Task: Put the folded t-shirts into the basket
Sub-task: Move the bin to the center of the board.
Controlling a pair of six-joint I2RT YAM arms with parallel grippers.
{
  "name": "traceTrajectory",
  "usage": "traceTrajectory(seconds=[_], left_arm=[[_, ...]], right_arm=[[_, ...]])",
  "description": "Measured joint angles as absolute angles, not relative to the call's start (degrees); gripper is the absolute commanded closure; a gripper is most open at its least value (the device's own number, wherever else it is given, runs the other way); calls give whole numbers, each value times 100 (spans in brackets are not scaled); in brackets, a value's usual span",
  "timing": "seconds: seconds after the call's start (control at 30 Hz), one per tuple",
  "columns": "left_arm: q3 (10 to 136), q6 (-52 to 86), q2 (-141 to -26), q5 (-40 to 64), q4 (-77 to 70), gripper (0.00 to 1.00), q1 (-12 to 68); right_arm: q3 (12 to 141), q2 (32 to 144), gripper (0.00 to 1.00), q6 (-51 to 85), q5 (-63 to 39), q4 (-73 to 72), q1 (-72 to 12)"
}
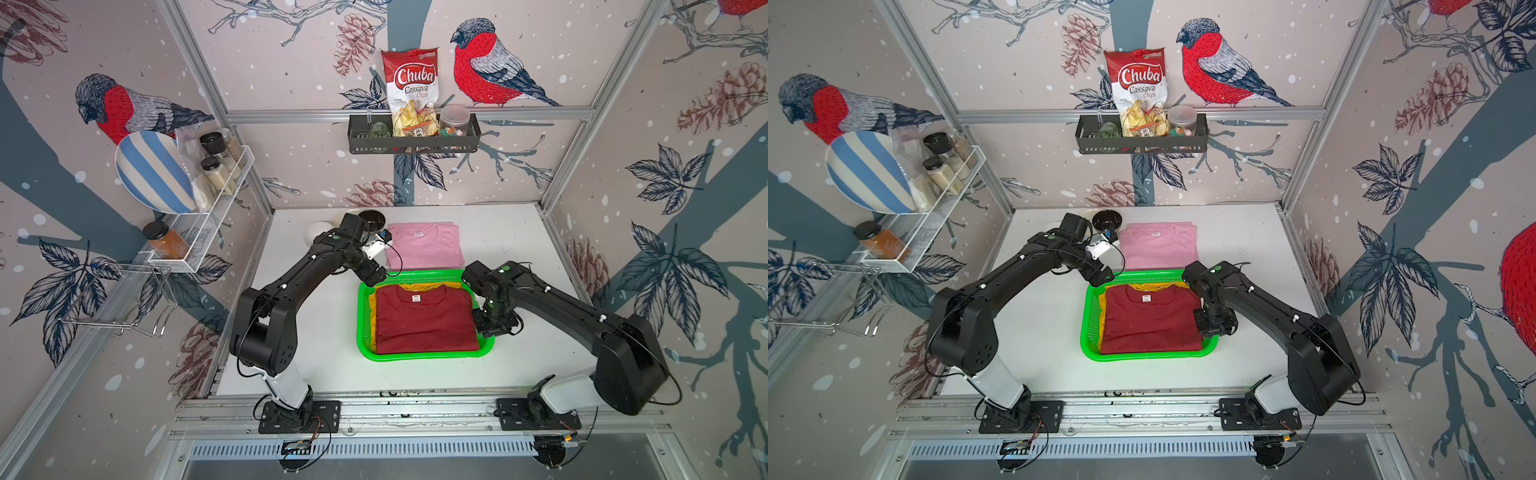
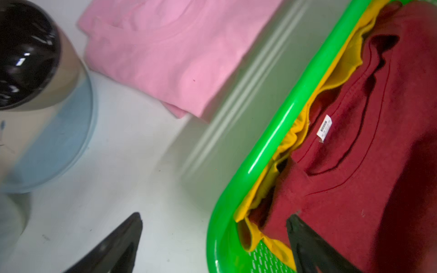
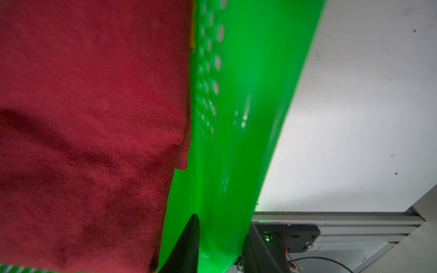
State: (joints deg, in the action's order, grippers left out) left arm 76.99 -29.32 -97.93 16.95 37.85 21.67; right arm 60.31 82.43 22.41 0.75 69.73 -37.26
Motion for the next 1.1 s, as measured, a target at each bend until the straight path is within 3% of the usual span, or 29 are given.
traceTrajectory(seconds=[0.07,0.2,0.37,0.53,0.63,0.87,1.1], left_arm=[[7649,-3044,-9872,1719,3776,11,2272],[7581,-3190,-10049,1780,3743,28,2344],[7229,-3413,-9970,1992,3623,36,2344],[6884,-3741,-9649,2373,3693,38,2344],[6556,-3927,-9419,2587,3667,40,2346],[6377,-4305,-9411,3072,3992,43,2554],[6608,-4659,-9677,3210,4217,47,2934]], right_arm=[[6031,8230,73,2246,3,7057,-3787],[6095,8337,71,2263,-25,7166,-4045],[6243,8433,70,2263,-137,7266,-4322],[6528,8278,65,2257,-397,7424,-4438],[6785,8211,53,2270,-508,7470,-4567],[7918,7983,40,2480,-392,7865,-4790],[8407,7662,42,2565,-202,7345,-3529]])
